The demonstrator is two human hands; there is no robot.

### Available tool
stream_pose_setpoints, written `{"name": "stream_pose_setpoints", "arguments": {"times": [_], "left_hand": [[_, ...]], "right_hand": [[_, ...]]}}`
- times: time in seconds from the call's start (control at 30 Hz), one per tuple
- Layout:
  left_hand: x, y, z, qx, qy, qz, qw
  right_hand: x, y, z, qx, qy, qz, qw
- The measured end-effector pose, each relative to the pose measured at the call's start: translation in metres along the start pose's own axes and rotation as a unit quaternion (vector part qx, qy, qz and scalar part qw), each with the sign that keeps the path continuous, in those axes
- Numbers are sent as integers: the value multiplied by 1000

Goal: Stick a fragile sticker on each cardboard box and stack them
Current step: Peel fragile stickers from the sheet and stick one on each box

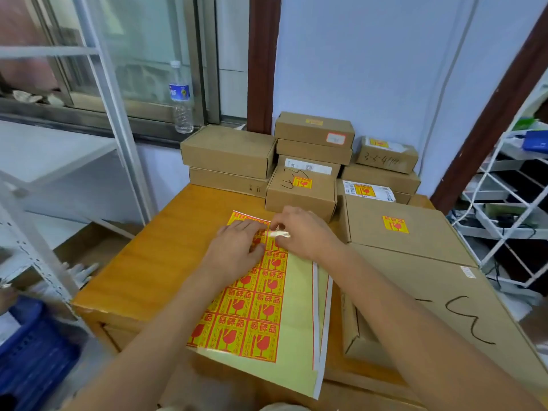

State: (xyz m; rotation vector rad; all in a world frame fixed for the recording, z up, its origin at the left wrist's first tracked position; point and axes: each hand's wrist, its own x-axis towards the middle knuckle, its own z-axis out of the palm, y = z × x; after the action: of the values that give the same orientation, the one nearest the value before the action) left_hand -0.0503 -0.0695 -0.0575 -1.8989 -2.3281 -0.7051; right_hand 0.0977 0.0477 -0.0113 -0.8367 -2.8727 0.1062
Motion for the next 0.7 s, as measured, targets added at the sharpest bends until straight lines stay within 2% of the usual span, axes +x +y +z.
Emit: {"name": "stream_pose_setpoints", "arguments": {"times": [0.7], "left_hand": [[-1, 3, -1, 13, 3, -1, 1000]], "right_hand": [[-3, -4, -6, 9, 8, -23, 1000]]}}
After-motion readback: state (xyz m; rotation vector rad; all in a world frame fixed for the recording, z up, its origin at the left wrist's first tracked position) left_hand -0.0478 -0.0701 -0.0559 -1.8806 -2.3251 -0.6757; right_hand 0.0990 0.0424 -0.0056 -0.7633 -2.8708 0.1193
